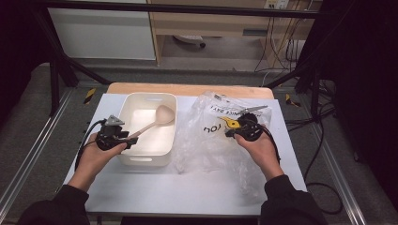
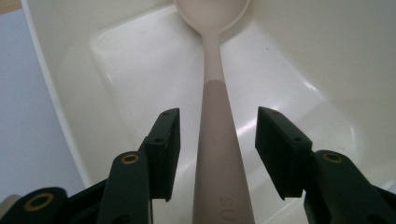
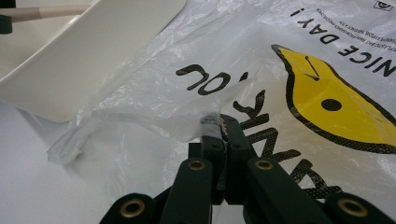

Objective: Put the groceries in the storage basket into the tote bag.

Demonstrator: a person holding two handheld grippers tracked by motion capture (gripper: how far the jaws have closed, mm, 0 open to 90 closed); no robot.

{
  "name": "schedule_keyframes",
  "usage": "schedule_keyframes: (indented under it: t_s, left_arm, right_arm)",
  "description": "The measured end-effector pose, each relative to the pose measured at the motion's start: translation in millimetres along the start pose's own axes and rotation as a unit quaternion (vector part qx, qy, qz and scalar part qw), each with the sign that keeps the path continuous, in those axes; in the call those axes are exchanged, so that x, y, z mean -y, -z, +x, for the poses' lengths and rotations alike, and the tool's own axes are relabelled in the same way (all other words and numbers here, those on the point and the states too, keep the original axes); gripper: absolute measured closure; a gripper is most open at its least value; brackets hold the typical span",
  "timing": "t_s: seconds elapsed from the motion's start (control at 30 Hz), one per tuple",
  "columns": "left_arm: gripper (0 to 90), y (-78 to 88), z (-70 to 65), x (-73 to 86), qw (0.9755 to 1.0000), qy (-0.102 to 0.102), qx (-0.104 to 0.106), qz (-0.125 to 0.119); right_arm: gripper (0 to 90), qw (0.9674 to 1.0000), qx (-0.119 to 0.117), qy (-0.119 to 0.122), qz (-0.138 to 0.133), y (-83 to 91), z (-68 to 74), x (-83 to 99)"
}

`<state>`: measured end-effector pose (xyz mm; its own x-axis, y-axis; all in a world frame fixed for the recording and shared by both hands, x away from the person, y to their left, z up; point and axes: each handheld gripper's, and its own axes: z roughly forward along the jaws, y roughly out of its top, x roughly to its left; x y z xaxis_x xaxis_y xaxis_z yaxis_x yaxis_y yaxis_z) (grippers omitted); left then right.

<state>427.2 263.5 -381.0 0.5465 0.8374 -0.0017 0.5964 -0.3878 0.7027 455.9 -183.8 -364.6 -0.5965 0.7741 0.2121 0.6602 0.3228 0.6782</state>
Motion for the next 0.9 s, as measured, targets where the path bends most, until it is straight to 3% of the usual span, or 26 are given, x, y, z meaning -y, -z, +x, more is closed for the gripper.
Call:
schedule_keyframes:
  t_s: [0.23, 0.4, 0.57, 0.73, 0.9]
  left_arm:
    - [55.6, 0.3, 0.2, 0.4, 1.0000, -0.001, 0.005, -0.001]
    - [61.3, -0.6, 2.3, -1.0, 0.9998, -0.010, 0.006, 0.015]
    - [61.5, -4.0, 3.2, -3.6, 0.9993, -0.011, 0.002, 0.036]
    - [60.7, -4.4, 5.2, -2.4, 0.9994, -0.005, 0.007, 0.033]
    - [68.3, -2.5, 8.0, -1.9, 0.9995, -0.003, 0.014, 0.027]
  right_arm:
    - [90.0, 1.0000, 0.000, -0.001, 0.001, -0.4, 0.7, -0.1]
    - [90.0, 1.0000, 0.000, -0.001, 0.001, -0.3, 0.7, 0.0]
    - [90.0, 1.0000, 0.000, 0.000, 0.001, -2.0, 0.7, -0.3]
    - [90.0, 1.0000, -0.001, -0.001, 0.003, -3.1, 1.7, -0.6]
    - [90.0, 1.0000, -0.001, -0.001, 0.002, -2.9, 1.7, -0.6]
